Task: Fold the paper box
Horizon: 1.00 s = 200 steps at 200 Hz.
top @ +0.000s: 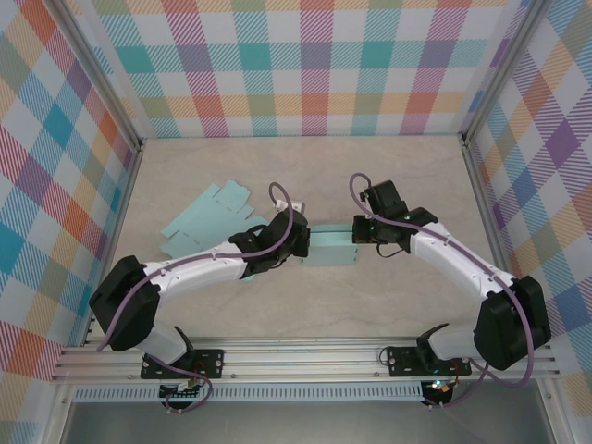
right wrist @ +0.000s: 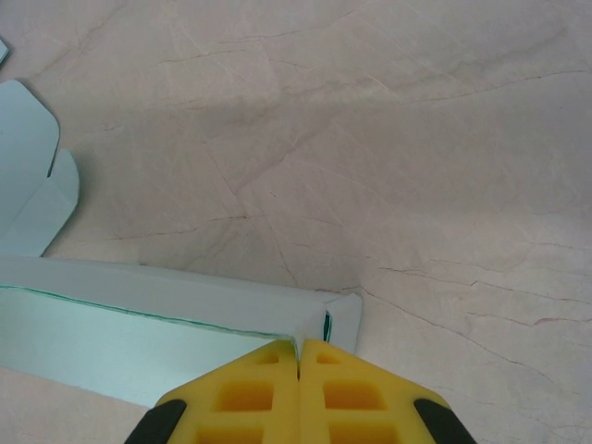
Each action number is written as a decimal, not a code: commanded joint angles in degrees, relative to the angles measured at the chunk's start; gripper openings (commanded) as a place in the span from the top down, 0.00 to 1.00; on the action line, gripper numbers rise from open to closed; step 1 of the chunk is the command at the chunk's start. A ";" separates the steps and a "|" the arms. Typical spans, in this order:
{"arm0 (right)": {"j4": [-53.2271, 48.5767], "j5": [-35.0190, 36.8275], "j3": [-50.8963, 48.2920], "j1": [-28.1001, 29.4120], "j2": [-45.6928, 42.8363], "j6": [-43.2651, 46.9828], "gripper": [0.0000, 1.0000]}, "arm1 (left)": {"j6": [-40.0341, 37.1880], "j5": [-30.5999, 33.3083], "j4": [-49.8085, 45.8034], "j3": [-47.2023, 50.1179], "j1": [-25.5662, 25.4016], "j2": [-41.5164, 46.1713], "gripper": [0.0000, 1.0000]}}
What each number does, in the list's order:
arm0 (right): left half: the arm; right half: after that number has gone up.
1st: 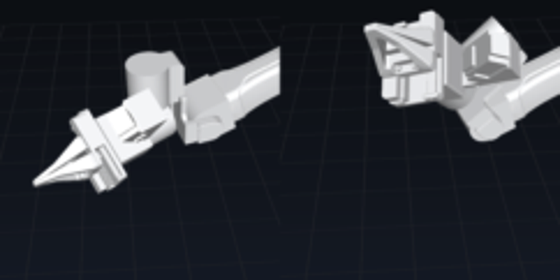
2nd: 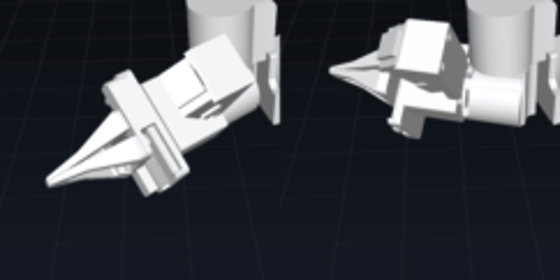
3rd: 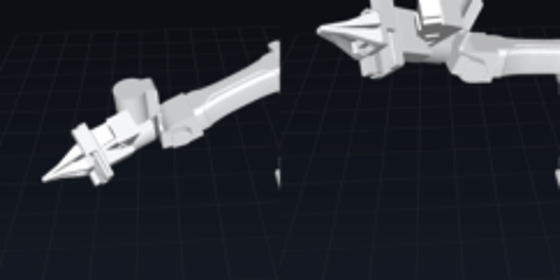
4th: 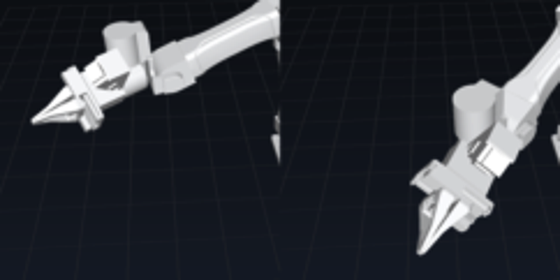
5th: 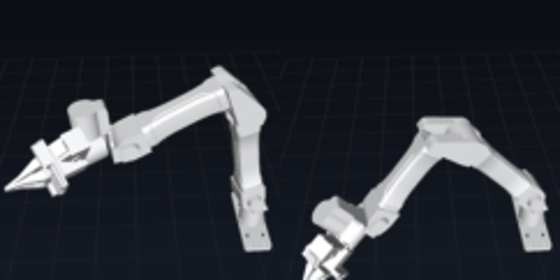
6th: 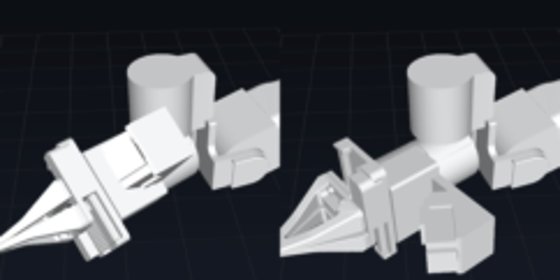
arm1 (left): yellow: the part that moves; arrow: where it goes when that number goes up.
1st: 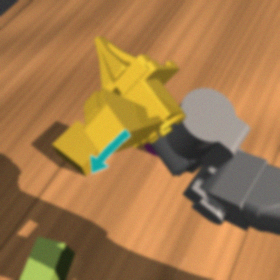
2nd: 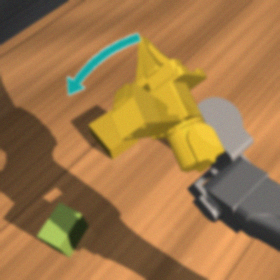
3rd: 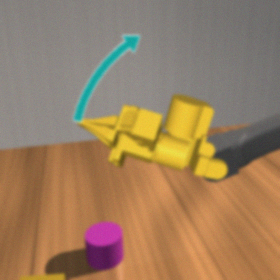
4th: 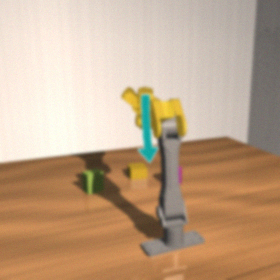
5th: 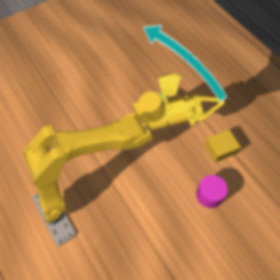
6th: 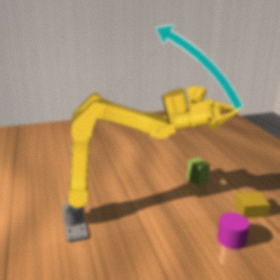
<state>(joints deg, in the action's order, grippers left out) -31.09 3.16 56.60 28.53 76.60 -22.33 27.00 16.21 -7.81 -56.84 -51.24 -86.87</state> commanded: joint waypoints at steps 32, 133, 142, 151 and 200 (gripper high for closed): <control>4.95 -7.74 0.27 2.67 -1.44 -3.25 0.96 | 1.47 -6.23 3.61 0.84 -1.32 -2.35 1.00; 8.89 -5.72 -5.59 3.17 -3.33 -0.71 0.98 | 0.89 -0.26 9.11 7.32 -1.88 -3.06 1.00; 9.88 -4.87 -6.84 3.68 -3.59 -0.54 0.99 | 0.81 0.51 10.07 7.97 -2.16 -3.11 1.00; 10.99 -3.81 -8.12 4.21 -3.91 -0.29 1.00 | 0.45 1.49 11.36 8.68 -2.49 -3.04 1.00; 17.63 1.76 -15.68 6.28 -8.28 -0.52 1.00 | 0.09 6.12 19.77 13.64 -4.12 -2.09 1.00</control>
<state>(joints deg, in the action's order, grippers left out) -21.06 5.93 43.94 33.15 71.48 -23.94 27.62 23.07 7.99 -46.19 -53.30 -88.38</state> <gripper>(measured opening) 0.063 0.050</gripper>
